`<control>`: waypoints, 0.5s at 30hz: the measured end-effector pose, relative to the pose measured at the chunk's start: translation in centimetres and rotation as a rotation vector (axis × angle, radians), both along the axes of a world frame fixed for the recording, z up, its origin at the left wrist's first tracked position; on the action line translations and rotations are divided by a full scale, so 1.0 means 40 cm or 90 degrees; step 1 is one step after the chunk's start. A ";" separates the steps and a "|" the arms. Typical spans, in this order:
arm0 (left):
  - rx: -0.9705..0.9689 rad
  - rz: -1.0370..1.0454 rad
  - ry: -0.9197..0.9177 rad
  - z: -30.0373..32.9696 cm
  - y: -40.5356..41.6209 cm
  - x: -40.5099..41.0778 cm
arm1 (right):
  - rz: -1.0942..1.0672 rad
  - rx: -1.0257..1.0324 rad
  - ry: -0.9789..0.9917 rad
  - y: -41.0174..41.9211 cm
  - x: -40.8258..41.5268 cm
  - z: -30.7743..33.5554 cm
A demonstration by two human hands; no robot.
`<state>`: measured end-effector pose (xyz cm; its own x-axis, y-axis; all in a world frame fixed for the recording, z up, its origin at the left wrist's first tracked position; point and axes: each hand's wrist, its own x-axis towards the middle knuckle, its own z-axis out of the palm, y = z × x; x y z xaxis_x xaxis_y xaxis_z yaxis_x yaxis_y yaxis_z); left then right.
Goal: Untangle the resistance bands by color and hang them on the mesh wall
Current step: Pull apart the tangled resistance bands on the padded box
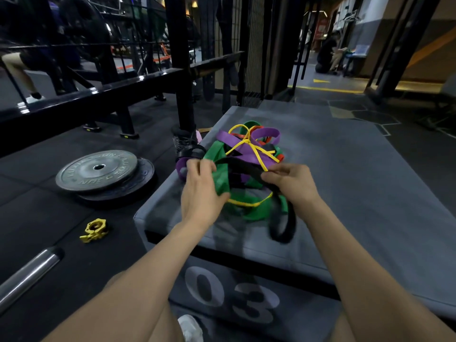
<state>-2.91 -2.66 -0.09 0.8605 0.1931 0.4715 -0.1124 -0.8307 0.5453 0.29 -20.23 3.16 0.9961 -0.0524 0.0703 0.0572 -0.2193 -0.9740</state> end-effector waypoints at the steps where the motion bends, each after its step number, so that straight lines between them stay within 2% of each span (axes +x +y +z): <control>1: 0.009 -0.007 -0.056 0.005 -0.007 0.003 | 0.026 -0.017 0.004 0.012 -0.007 -0.007; 3: 0.047 -0.076 -0.089 0.006 -0.015 0.012 | 0.051 -0.083 -0.005 0.031 -0.019 -0.023; 5: 0.110 -0.152 -0.026 -0.002 -0.018 0.019 | 0.075 -0.141 -0.017 0.034 -0.027 -0.034; 8: 0.179 -0.189 0.037 -0.013 -0.016 0.023 | 0.101 -0.102 -0.002 0.020 -0.028 -0.043; 12: 0.135 -0.169 -0.011 -0.014 -0.010 0.014 | 0.061 -0.020 0.018 0.002 -0.022 -0.038; 15: 0.093 -0.171 -0.004 -0.016 -0.014 0.000 | 0.066 -0.031 0.025 0.009 -0.021 -0.046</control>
